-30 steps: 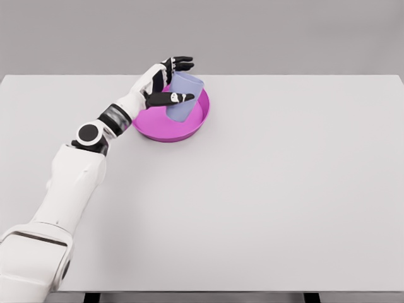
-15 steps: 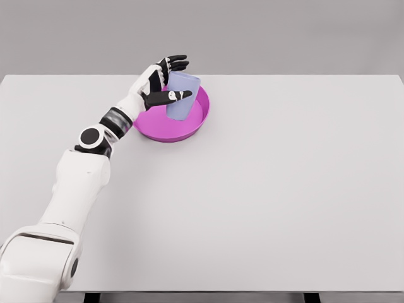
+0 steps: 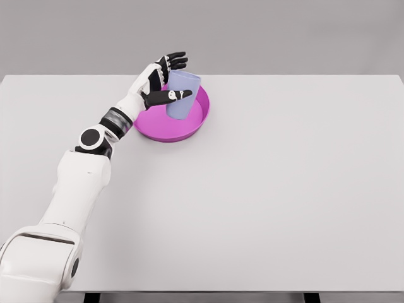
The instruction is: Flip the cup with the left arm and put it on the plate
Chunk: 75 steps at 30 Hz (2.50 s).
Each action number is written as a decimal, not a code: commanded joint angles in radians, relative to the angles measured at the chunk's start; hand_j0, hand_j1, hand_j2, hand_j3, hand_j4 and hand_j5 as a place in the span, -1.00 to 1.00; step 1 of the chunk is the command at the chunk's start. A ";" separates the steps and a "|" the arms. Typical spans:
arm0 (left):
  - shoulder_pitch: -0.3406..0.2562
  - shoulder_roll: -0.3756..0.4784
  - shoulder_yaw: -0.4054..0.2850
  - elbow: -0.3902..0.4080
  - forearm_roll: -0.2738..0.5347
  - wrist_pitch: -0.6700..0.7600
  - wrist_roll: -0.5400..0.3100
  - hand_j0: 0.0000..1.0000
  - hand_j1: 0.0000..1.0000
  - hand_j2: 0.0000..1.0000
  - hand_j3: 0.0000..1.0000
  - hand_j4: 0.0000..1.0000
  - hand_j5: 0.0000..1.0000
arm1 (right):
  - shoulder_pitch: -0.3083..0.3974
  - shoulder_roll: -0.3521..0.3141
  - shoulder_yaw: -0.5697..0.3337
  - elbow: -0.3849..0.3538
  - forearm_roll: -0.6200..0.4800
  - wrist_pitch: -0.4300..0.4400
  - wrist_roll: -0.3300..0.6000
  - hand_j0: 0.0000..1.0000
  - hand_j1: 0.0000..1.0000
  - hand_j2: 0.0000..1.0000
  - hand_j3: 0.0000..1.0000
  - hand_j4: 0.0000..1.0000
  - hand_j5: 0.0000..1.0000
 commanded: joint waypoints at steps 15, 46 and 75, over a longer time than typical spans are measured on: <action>0.009 -0.005 0.004 -0.011 0.011 -0.009 -0.001 0.68 0.68 0.68 0.68 0.68 0.68 | 0.000 0.000 0.000 0.000 0.001 0.000 0.000 1.00 1.00 1.00 1.00 1.00 1.00; 0.048 0.015 0.071 -0.081 0.014 -0.009 -0.007 1.00 1.00 1.00 1.00 1.00 1.00 | 0.002 0.000 0.000 0.000 -0.001 0.000 0.000 1.00 1.00 1.00 1.00 1.00 1.00; 0.273 0.460 0.062 -0.322 -0.218 -0.221 -0.095 1.00 1.00 1.00 1.00 1.00 1.00 | 0.000 0.000 0.000 0.000 -0.001 0.000 0.000 1.00 1.00 1.00 1.00 1.00 1.00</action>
